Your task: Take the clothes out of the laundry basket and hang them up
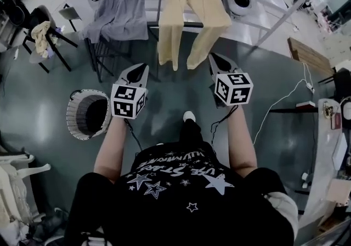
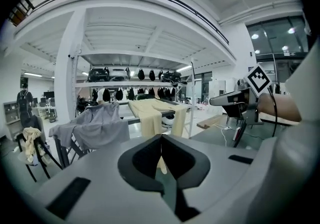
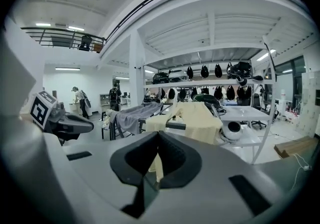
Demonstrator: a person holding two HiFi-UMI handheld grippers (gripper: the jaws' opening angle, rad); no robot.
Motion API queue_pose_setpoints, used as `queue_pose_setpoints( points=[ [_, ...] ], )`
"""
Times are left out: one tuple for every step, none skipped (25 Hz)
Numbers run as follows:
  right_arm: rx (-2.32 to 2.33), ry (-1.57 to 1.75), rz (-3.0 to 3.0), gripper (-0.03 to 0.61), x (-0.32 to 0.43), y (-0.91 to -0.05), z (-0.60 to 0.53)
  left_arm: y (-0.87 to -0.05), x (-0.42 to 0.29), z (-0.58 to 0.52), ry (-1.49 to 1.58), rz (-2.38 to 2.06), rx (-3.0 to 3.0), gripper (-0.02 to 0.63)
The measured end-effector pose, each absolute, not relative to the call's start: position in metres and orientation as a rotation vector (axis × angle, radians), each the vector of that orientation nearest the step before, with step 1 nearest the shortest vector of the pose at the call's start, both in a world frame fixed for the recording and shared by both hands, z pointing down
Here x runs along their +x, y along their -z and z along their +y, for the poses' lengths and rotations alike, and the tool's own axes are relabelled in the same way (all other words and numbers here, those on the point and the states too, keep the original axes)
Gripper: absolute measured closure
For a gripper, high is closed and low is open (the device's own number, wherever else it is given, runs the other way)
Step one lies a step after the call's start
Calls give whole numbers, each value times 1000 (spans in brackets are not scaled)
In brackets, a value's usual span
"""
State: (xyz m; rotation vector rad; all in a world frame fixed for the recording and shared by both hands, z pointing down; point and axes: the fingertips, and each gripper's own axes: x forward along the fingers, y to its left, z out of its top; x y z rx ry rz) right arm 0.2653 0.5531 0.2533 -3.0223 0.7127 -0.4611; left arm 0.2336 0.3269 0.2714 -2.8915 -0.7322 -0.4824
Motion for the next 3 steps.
queue_pose_setpoints(
  points=[
    [-3020, 465, 706, 569, 257, -255, 551, -272, 226, 326, 487, -747, -2888, 594],
    [-3018, 469, 700, 569, 249, -257, 548, -273, 219, 325, 492, -762, -2885, 595],
    [-3016, 474, 694, 569, 241, -259, 546, -274, 211, 324, 497, -776, -2882, 595]
  ],
)
